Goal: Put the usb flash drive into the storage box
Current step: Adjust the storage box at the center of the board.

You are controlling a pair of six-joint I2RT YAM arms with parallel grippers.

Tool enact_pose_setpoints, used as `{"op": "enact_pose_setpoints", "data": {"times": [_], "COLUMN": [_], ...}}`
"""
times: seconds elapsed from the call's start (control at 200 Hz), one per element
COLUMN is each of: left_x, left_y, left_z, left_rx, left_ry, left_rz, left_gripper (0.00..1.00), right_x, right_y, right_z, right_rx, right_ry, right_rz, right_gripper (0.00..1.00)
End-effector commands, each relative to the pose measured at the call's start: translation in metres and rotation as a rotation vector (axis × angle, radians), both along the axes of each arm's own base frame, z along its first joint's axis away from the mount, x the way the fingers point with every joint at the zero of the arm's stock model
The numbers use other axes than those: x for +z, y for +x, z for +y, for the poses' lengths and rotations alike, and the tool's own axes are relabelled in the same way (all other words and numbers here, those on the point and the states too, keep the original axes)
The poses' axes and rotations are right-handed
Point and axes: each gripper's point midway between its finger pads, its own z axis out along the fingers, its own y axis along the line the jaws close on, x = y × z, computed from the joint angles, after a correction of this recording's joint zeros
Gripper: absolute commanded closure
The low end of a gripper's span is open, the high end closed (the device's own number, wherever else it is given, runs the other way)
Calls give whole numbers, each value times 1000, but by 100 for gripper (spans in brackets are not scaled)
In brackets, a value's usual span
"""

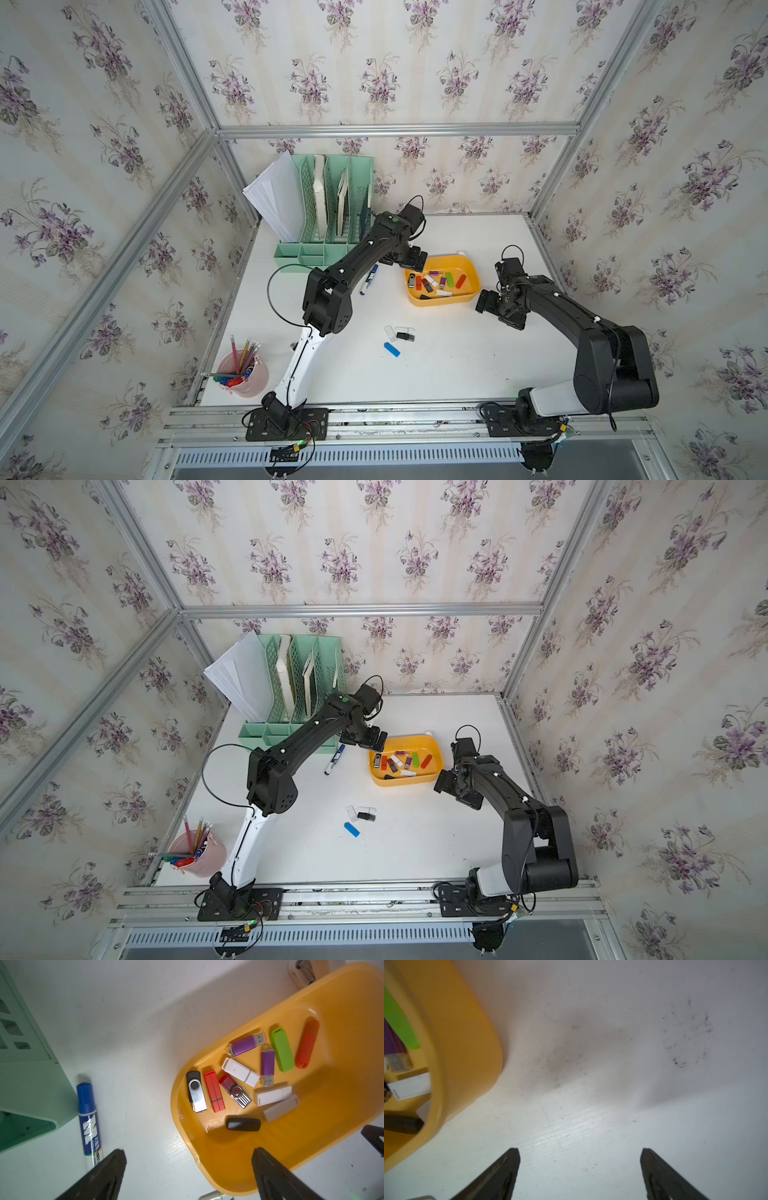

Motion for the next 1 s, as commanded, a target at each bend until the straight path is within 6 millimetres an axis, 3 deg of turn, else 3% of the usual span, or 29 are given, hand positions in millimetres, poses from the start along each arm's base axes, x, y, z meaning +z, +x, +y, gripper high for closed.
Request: {"op": "enact_pose_setpoints", "data": {"times": [0.0,0.5,0.704,0.994], "left_x": [-11,-38,-40,-28], "left_y": [-6,-61,-81,-90], "left_z": [10,2,-5,-23], "left_rx": [-26,-100,-125,-118], "left_ry": [61,116,127,51], "left_rz": [33,149,184,194], "left_gripper": [1,1,1,1], "right_x": [-4,-8,-9,-4], "right_y": [5,59,81,110], "right_z": [2,5,7,17], "right_rx": [8,27,41,60], "right_ry": [9,-15,-22,12], "right_rz": [-6,-26,-37,-68], "right_gripper": [5,5,5,5]}}
